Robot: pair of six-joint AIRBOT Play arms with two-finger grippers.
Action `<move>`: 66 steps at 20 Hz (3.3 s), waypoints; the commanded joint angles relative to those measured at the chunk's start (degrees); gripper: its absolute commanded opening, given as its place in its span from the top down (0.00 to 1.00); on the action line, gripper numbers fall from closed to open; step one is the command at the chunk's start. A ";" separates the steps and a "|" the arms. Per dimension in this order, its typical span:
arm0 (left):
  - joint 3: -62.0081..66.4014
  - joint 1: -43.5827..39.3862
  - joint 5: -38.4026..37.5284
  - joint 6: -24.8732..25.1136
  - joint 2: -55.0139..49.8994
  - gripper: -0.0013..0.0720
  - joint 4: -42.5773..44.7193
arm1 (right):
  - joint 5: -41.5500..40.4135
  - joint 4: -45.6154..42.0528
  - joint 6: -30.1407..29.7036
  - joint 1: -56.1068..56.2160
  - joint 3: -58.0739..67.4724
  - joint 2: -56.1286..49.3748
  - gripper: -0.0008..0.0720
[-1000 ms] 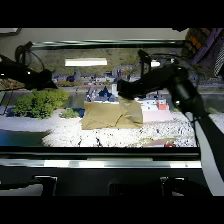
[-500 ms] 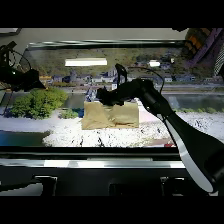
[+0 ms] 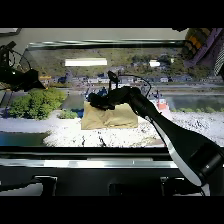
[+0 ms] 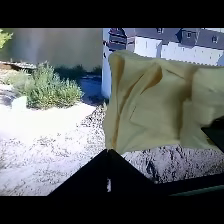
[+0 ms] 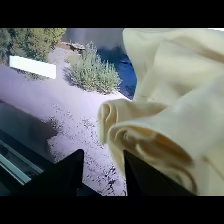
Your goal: Fold the clothes and pants, and hang the long-sleeved shirts on hangers.
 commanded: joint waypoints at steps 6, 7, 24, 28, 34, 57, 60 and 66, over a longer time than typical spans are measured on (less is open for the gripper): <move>-0.02 -0.22 0.02 -1.05 0.04 0.96 -0.17 | 0.31 4.92 -3.54 -0.13 0.07 4.94 0.31; -0.02 -0.31 0.02 -1.05 0.04 0.96 -0.17 | -2.25 4.52 -3.91 -2.34 0.07 6.73 0.31; -0.02 -0.42 -0.17 1.16 0.07 0.96 -0.55 | -21.99 11.58 -31.21 -41.07 -19.76 0.90 0.25; -0.02 -0.42 -0.15 1.18 0.07 0.96 -0.55 | -18.38 13.14 -32.68 -37.73 -19.76 -4.26 0.25; -0.07 -0.42 0.02 2.05 -0.31 0.96 -0.55 | -15.89 14.82 -33.53 -34.34 -19.76 -5.55 0.52; -1.68 -0.42 -0.57 2.05 -0.35 0.96 -0.55 | -23.80 -0.33 -10.84 -51.54 14.21 -2.71 0.95; -1.68 -0.35 -2.34 2.25 -0.35 0.96 -0.48 | -23.08 -0.85 -10.23 -59.01 17.75 -2.71 0.95; -1.66 -0.31 -3.74 2.23 -0.22 0.96 -0.35 | -23.89 -2.84 -7.06 -74.36 19.54 -2.69 0.96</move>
